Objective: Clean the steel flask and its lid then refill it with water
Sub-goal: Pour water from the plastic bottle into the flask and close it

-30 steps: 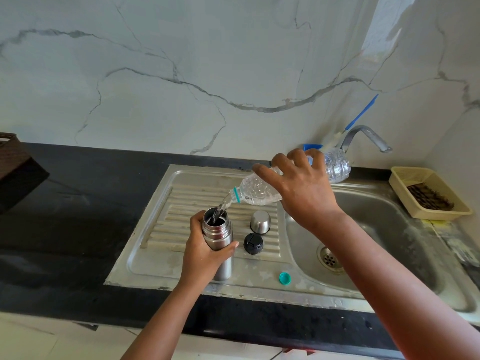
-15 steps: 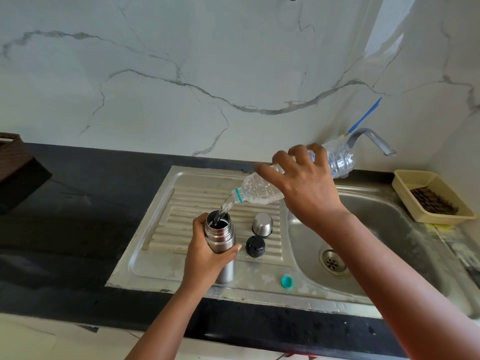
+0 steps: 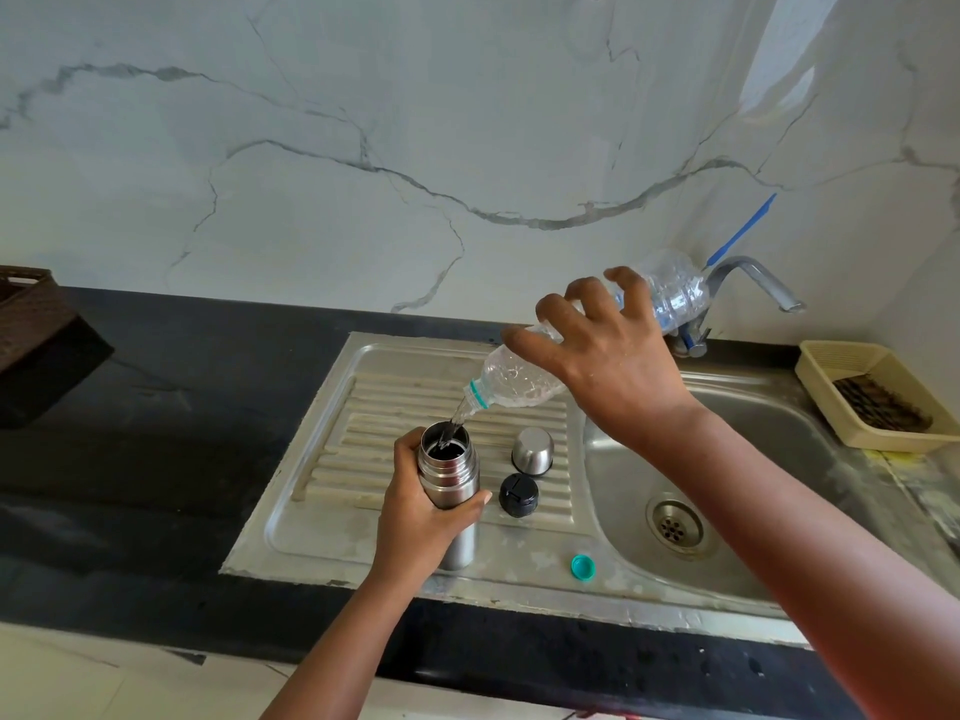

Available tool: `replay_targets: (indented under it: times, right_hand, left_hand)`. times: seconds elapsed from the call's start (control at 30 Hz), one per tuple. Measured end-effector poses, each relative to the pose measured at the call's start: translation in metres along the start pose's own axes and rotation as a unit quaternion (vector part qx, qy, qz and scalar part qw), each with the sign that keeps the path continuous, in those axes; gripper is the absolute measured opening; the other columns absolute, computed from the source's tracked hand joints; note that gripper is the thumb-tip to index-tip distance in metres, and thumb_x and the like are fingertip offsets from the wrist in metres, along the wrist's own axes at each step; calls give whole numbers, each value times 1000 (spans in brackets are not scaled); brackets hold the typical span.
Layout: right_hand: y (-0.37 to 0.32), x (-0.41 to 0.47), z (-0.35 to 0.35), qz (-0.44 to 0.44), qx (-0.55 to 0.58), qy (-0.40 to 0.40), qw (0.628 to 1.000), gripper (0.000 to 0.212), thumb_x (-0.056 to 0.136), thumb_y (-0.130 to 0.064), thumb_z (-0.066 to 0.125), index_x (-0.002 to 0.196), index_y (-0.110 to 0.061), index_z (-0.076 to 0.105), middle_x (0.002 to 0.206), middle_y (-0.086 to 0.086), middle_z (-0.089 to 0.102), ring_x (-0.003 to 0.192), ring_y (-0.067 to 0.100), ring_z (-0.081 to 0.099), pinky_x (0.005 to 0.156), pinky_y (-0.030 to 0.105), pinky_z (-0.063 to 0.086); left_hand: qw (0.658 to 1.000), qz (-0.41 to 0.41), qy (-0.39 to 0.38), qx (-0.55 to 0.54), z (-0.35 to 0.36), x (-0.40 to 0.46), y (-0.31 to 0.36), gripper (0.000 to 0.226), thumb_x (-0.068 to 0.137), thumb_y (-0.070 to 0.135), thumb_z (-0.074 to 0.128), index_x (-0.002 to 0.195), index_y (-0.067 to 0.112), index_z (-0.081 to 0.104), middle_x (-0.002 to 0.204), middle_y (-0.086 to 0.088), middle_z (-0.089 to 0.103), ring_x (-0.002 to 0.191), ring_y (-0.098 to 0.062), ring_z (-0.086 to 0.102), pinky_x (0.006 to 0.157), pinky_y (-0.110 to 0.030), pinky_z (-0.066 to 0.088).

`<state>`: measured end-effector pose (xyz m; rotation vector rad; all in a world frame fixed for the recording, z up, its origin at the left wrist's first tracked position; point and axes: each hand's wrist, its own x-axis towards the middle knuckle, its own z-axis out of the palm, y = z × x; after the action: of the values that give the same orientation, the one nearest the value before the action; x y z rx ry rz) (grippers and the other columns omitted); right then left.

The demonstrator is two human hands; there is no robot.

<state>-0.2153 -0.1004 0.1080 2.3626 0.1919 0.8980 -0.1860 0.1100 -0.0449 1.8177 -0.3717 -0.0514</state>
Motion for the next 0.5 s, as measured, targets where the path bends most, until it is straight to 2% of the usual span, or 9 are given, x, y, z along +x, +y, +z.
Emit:
replay_targets:
  times: [0.07,0.2,0.3,0.37,0.5]
  right_hand:
    - [-1,3,1,-17,-8,13,1000,63,77,6,30,124,-27,55,104,7,62,96,33,58,95,58,37]
    - [-5,11,3,-60,-26,64,996,51,79,3,52,121,-26,56,101,7,62,94,33,59,95,56,39]
    - [-11,18,2,-95,-36,89,991,46,84,3,48,117,-26,58,97,6,63,91,31,60,95,56,37]
    - [-15,22,3,-115,-32,90,989,47,87,5,39,116,-26,59,95,5,62,90,30,60,96,56,35]
    - [-23,26,5,-156,-24,83,984,47,91,4,33,118,-26,57,98,5,62,94,30,59,98,57,37]
  left_hand:
    - [1000,1,-2,-1,0,0,1,85,63,13,92,113,55,39,112,20,64,101,2,63,80,-16,51]
    - [1000,1,-1,-6,0,0,1,82,63,11,92,114,50,41,110,19,65,99,1,64,77,-12,50]
    - [1000,1,-3,-8,-1,-1,0,82,63,12,92,116,48,41,110,20,65,100,-1,65,82,-21,52]
    - [1000,0,-5,-11,-1,-1,0,82,63,13,92,117,49,41,110,22,64,101,-4,65,84,-26,54]
    - [1000,-1,-7,-11,-1,0,-2,82,63,14,92,117,49,41,109,20,64,100,-6,66,84,-30,55]
